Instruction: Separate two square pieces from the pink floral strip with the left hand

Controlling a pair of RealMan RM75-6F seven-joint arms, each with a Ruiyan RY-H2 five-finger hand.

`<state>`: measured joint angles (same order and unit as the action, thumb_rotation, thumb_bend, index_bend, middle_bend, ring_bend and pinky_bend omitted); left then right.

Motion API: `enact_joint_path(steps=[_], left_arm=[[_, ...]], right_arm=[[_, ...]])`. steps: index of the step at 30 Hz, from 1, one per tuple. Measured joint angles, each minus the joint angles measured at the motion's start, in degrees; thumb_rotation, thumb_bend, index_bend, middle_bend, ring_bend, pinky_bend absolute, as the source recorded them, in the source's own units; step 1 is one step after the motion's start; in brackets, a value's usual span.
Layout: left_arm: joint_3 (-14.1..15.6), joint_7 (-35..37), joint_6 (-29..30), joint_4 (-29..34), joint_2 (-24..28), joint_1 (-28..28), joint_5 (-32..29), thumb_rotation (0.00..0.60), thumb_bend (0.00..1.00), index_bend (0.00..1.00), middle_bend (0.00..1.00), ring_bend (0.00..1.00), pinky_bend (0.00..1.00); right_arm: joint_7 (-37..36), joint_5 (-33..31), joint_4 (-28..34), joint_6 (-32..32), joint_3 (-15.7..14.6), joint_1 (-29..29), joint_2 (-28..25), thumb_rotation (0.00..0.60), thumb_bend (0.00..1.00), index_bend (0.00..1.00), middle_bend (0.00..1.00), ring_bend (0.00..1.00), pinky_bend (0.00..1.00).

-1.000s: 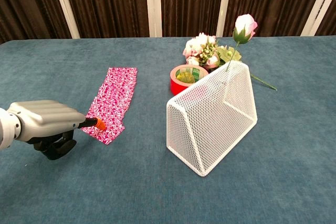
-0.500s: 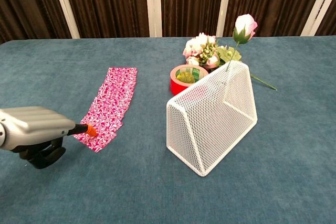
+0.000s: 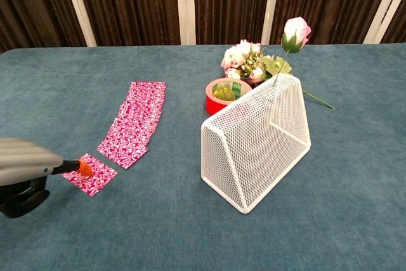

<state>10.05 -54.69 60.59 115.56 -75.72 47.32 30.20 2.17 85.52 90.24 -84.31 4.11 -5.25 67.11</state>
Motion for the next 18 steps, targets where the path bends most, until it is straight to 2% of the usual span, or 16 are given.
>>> enact_joint_path(steps=[18], left_arm=[[5.28,1.87,-1.39,10.67,8.64,1.65,0.84,0.600,0.91,0.12,0.85,0.73,0.69]], right_arm=[[-0.11,0.33,0.11,-0.05,-0.04,-0.12,0.12,0.600,0.18,0.00,0.09,0.24,0.31]])
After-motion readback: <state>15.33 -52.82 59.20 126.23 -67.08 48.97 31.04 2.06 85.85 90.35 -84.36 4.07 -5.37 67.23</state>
